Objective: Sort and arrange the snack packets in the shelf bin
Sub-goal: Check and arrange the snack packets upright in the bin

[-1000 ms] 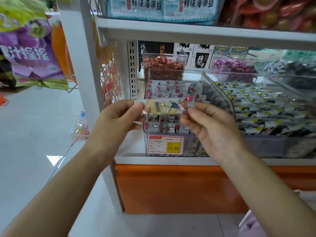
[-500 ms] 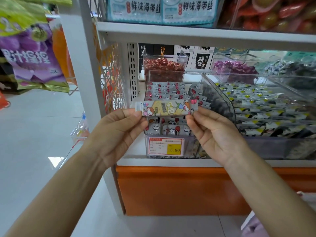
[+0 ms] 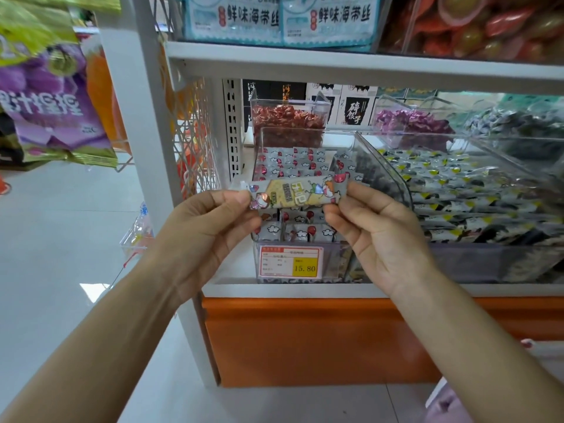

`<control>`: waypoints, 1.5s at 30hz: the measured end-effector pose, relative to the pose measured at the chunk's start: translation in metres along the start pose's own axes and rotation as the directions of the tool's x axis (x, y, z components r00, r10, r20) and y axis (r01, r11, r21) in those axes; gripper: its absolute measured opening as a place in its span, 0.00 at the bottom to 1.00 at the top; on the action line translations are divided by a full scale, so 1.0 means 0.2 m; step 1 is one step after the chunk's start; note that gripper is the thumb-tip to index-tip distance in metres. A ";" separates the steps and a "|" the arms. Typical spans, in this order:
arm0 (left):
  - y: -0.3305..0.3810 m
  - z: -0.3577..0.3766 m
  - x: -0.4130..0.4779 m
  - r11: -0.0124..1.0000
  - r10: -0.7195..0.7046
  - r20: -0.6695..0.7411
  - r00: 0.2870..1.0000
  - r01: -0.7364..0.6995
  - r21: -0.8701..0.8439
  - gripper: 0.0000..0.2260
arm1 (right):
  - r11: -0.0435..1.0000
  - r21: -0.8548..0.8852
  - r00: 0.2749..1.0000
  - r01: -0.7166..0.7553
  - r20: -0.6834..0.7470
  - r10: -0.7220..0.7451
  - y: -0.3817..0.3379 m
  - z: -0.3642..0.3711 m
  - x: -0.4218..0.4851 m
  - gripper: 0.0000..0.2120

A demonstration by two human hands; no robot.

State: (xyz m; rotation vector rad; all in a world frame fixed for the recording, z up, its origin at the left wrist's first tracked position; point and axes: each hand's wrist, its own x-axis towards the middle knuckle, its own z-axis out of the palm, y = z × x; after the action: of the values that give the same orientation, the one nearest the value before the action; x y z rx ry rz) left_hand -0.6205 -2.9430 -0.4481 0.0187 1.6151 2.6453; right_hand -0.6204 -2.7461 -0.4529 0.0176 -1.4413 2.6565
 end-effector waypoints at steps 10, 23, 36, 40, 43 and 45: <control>0.00 -0.01 0.00 0.985 0.079 0.065 0.995 -0.088 0.151 0.12 | 0.983 -0.152 0.994 0.105 0.054 -0.098 0.00 -0.02 0.00 0.09; 0.00 0.01 -0.03 0.804 0.264 0.175 0.949 -0.316 0.503 0.15 | 0.822 -0.507 0.961 0.261 0.220 -0.169 0.02 -0.03 0.01 0.16; 0.01 0.04 -0.05 0.729 0.322 0.261 0.910 -0.414 0.545 0.17 | 0.465 -0.711 0.849 0.528 0.440 -0.292 -0.02 -0.01 0.00 0.13; 0.00 0.05 -0.05 0.695 0.357 0.247 0.901 -0.432 0.575 0.17 | 0.452 -0.694 0.828 0.561 0.463 -0.316 -0.01 0.00 0.00 0.09; -0.01 0.06 -0.05 0.699 0.388 0.209 0.898 -0.434 0.568 0.14 | 0.495 -0.682 0.843 0.538 0.412 -0.346 0.00 0.01 0.00 0.07; -0.01 0.06 -0.05 0.722 0.397 0.182 0.900 -0.428 0.544 0.12 | 0.509 -0.680 0.848 0.527 0.383 -0.367 0.01 0.01 0.00 0.06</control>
State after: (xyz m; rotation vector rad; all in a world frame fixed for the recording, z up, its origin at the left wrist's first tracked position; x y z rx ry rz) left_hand -0.6105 -2.9319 -0.4433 0.5259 2.5820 2.2417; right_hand -0.6209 -2.7497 -0.4534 0.5113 -2.1549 1.4830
